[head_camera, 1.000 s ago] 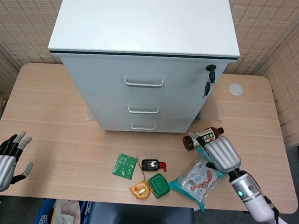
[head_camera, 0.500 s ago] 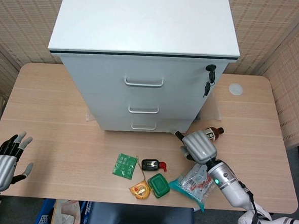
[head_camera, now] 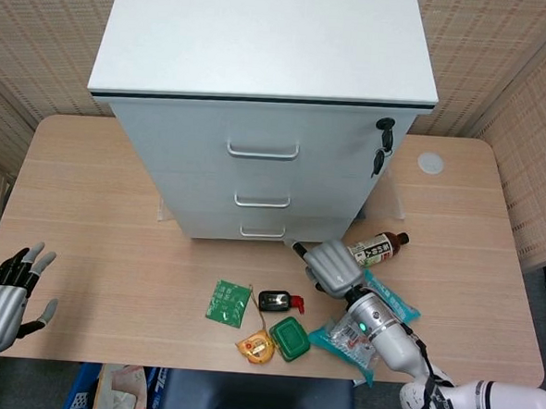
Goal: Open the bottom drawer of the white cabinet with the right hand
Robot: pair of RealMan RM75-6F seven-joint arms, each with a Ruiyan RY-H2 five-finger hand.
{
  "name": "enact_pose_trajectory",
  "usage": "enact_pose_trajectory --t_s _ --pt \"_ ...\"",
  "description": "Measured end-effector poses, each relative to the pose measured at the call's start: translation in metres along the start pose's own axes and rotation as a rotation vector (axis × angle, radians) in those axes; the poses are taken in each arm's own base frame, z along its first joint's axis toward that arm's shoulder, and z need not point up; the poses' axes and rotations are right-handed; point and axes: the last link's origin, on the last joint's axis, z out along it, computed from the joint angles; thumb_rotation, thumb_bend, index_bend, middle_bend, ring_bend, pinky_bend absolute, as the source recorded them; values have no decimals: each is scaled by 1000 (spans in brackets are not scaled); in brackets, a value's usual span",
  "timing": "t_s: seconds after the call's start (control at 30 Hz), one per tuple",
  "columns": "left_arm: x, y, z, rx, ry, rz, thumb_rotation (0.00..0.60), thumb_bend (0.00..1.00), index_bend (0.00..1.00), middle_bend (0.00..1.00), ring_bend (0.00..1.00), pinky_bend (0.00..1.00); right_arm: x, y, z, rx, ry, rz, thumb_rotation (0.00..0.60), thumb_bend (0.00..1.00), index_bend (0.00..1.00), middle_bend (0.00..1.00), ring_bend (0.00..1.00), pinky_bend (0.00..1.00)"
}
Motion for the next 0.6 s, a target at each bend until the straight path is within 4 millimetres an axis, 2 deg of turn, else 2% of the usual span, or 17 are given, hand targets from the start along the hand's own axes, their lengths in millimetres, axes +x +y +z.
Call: enact_pose_trajectory --t_s 0.2,0.6 --pt "0 -1 0 -2 -1 0 600 359 112 0 31 122 0 -2 8 -11 -2 -2 600 515 110 781 842 885" --pt "-1 -3 1 2 -6 2 600 360 112 0 31 122 0 -11 29 -4 -19 -14 600 515 109 781 842 885"
